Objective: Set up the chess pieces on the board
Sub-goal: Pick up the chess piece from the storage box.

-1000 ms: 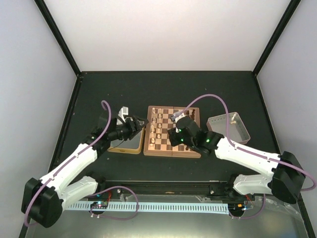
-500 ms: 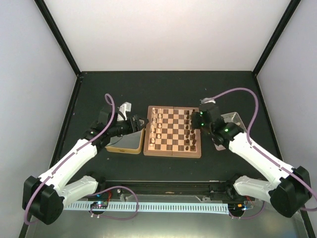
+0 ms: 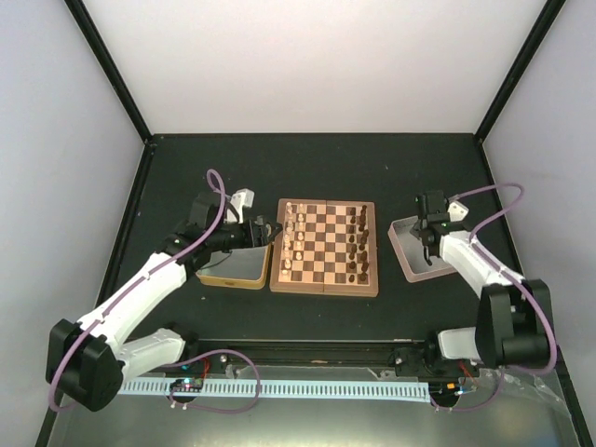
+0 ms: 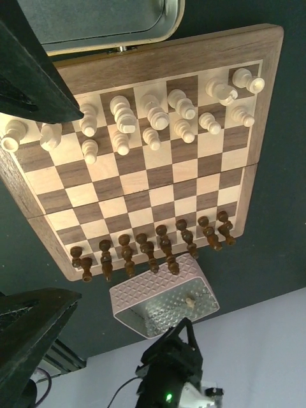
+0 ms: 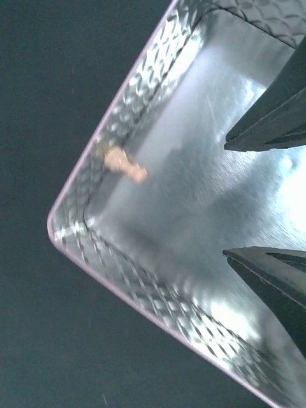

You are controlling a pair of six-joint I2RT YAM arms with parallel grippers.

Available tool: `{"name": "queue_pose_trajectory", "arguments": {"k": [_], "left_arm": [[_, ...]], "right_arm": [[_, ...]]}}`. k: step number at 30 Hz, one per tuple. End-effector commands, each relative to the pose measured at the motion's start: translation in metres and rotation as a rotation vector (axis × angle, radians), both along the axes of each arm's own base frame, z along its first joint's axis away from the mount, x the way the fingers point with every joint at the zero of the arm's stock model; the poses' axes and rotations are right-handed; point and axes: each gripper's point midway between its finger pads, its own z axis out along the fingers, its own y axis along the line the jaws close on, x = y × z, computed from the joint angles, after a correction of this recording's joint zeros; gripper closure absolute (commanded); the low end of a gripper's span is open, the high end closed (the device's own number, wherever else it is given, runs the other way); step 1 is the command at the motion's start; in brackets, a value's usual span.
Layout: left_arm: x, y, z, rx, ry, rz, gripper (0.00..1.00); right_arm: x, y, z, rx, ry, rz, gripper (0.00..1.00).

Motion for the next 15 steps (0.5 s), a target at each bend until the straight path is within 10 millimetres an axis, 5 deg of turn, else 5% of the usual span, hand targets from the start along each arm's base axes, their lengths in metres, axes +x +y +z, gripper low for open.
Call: {"name": "queue_pose_trajectory", "arguments": {"k": [1,6,15], "left_arm": [[0.002,-0.005,0.013,0.001,-0.038,-0.046,0.28],[0.006,-0.008,0.015,0.008,-0.052,-0.062,0.28],[0.01,-0.006,0.017,0.03,-0.08,-0.06,0.27]], "right_arm": [[0.017,-0.035,-0.011,-0.003,-0.022,-0.185,0.58],[0.028,-0.055,-0.031,-0.007,0.035,-0.288,0.58],[0.045,-0.06,-0.044,-0.022,0.081,-0.334,0.58]]}}
